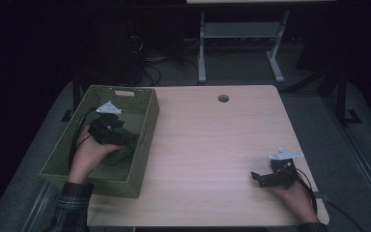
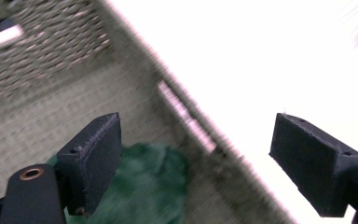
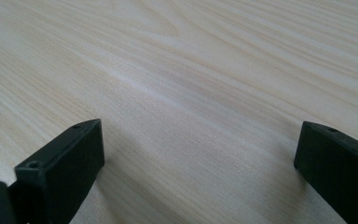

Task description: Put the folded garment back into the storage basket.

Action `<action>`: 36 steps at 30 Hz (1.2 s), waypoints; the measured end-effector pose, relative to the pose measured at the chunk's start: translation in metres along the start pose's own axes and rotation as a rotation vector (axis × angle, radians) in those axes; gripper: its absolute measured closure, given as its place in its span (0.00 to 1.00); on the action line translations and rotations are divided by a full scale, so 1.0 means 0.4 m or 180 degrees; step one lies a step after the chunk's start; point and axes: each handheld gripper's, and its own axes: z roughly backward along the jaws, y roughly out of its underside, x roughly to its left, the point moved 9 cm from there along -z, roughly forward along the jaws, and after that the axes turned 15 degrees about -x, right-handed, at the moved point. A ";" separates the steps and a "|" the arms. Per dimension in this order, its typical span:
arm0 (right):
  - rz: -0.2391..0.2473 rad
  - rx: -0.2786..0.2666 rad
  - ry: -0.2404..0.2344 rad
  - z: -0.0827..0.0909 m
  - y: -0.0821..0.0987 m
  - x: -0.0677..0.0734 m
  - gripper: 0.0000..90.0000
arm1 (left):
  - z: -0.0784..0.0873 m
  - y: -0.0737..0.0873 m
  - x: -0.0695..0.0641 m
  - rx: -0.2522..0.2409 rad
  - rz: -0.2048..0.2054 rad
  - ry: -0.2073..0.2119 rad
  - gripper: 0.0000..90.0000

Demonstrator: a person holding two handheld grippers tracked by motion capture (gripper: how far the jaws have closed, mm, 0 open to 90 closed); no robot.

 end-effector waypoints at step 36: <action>0.0012 -0.0001 -0.0008 0.000 0.000 0.000 0.01 | -0.285 0.071 -0.328 -0.0021 -0.0275 0.0542 0.18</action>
